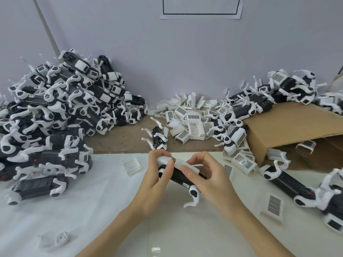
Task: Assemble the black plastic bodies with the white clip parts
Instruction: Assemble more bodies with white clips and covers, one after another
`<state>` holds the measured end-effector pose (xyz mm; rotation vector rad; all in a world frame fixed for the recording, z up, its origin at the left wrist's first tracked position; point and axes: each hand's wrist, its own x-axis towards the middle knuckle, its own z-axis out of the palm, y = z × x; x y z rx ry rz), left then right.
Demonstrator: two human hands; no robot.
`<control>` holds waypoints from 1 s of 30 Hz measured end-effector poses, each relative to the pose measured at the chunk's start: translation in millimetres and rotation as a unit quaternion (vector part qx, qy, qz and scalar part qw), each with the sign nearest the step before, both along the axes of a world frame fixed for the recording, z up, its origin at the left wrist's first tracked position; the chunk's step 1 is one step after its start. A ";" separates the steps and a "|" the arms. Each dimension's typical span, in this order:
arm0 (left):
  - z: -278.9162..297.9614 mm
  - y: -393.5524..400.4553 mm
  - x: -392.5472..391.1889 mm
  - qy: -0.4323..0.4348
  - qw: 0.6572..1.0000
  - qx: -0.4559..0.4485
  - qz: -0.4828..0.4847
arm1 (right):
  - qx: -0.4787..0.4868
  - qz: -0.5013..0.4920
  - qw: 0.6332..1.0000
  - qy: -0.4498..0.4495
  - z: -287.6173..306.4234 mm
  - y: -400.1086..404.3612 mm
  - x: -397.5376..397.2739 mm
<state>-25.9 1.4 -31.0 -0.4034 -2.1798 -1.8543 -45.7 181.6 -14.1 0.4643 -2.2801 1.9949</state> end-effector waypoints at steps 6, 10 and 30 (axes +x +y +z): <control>1.1 3.3 2.0 -0.002 1.000 0.001 0.008 | 0.100 0.033 0.986 0.131 1.0 5.7 3.3; 2.5 3.7 1.8 -0.009 1.000 0.008 0.012 | 0.163 0.040 0.971 0.168 7.7 8.9 6.2; 2.1 -1.2 0.5 0.049 0.996 -0.076 0.007 | 0.330 -0.077 0.891 0.302 -3.5 8.9 0.2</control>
